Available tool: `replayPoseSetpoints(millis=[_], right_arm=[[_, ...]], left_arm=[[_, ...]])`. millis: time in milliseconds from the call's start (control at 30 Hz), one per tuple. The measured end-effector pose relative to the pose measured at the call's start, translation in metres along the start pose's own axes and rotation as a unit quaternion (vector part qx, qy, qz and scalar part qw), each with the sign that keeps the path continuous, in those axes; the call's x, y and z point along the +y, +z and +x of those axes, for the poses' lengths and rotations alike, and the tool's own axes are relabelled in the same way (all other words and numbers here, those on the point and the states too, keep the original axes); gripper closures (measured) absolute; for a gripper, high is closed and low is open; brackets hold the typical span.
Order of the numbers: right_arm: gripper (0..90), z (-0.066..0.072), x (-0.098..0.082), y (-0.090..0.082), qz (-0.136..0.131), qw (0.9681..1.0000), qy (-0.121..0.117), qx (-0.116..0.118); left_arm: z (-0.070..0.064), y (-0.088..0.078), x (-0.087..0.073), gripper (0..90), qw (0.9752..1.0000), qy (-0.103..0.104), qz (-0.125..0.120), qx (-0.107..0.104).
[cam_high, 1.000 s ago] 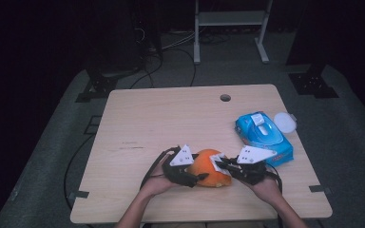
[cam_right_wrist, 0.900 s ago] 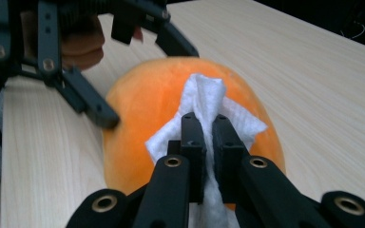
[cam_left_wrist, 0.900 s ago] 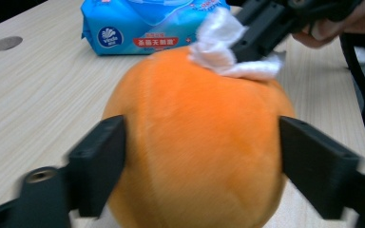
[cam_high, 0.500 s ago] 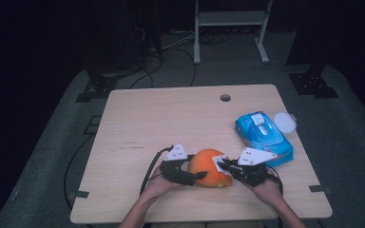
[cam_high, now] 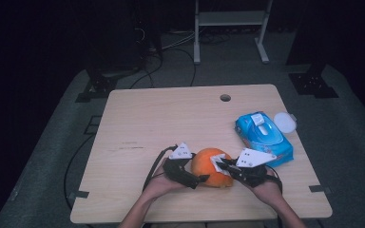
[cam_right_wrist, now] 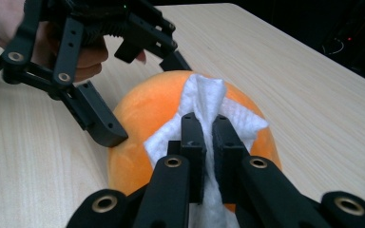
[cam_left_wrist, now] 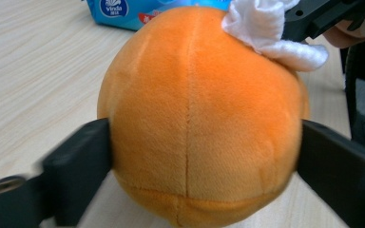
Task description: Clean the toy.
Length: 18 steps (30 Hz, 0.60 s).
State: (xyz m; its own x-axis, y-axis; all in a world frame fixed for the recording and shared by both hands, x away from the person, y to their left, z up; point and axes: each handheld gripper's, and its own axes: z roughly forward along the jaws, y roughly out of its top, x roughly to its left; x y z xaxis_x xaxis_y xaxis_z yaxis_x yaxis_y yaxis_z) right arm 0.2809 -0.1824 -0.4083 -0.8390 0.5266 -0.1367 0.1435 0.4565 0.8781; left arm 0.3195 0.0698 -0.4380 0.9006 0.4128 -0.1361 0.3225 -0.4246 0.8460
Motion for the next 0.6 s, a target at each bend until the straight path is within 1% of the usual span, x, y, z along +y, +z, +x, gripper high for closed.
replayPoseSetpoints(millis=[33, 67, 133, 200, 233, 267, 300, 333, 367, 500, 600], right_arm=[[84.8, 0.002, 0.002, 0.0, -0.002, 1.0, -0.003, -0.003], [84.8, 0.004, 0.004, -0.001, -0.005, 0.9999, -0.007, -0.005], [84.8, 0.011, 0.012, -0.001, -0.014, 0.9998, -0.016, 0.002], [84.7, 0.02, 0.019, 0.002, -0.022, 0.9993, -0.024, 0.016], [84.8, 0.024, 0.022, 0.004, -0.019, 0.999, -0.035, 0.019], [84.8, 0.028, 0.024, 0.006, -0.017, 0.9987, -0.044, 0.018], [84.8, 0.028, 0.025, 0.006, -0.013, 0.9986, -0.049, 0.015], [84.8, 0.027, 0.025, 0.005, -0.012, 0.9987, -0.049, 0.012], [84.8, 0.022, 0.023, 0.002, -0.012, 0.9992, -0.039, 0.007], [84.8, 0.007, 0.015, -0.008, -0.012, 0.9996, -0.019, -0.015], [84.8, -0.001, 0.01, -0.014, -0.009, 0.9995, -0.01, -0.029]], left_arm=[[-0.002, -0.001, 0.001, 16.9, 1.0, 0.008, -0.002, 0.005], [-0.004, -0.002, 0.002, 20.7, 0.9997, 0.021, -0.005, 0.01], [-0.013, -0.001, 0.008, 24.1, 0.9985, 0.051, -0.009, 0.018], [-0.025, 0.002, 0.014, 25.1, 0.9954, 0.09, -0.004, 0.031], [-0.031, 0.003, 0.016, 25.4, 0.9935, 0.108, 0.003, 0.037], [-0.034, 0.003, 0.017, 25.6, 0.9922, 0.118, 0.006, 0.042], [-0.034, 0.003, 0.017, 25.8, 0.9918, 0.12, 0.006, 0.043], [-0.033, 0.003, 0.016, 25.9, 0.9923, 0.117, 0.005, 0.039], [-0.033, 0.003, 0.015, 25.9, 0.9927, 0.115, 0.001, 0.037], [-0.031, 0.003, 0.012, 25.1, 0.9924, 0.118, 0.002, 0.034], [-0.028, 0.003, 0.011, 23.1, 0.9938, 0.108, -0.002, 0.027]])
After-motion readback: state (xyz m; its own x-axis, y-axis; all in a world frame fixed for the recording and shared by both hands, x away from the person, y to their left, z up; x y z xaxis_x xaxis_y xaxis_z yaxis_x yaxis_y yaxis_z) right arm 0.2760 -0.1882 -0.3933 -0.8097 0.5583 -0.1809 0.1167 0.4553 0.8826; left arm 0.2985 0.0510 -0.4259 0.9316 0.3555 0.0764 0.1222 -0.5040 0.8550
